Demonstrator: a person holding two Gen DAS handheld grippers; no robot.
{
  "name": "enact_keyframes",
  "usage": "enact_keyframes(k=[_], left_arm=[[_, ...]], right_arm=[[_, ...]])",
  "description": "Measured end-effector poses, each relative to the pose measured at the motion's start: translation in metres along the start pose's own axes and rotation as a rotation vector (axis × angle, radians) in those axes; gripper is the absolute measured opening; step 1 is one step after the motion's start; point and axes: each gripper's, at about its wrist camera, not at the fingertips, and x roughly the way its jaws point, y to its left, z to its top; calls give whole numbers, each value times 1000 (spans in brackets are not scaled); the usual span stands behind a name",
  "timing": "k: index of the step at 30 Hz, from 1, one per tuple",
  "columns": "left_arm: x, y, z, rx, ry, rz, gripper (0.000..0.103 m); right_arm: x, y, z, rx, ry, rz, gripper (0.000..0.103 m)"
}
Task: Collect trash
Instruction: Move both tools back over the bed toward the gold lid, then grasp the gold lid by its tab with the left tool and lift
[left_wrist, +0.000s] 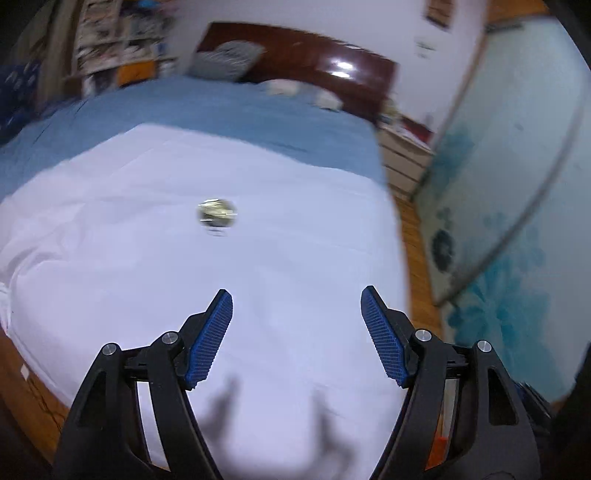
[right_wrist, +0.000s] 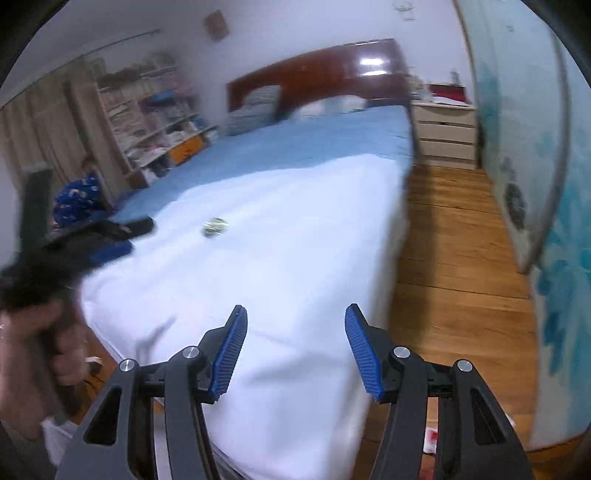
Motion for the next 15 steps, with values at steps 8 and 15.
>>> enact_keyframes(k=[8,15], left_arm=[[115,76,32,-192,96,-52,72],[172,83,60,-223,118,-37,72]], right_arm=[[80,79,14,-7,50,35,57],[135,91,36,0,40,-4,57]])
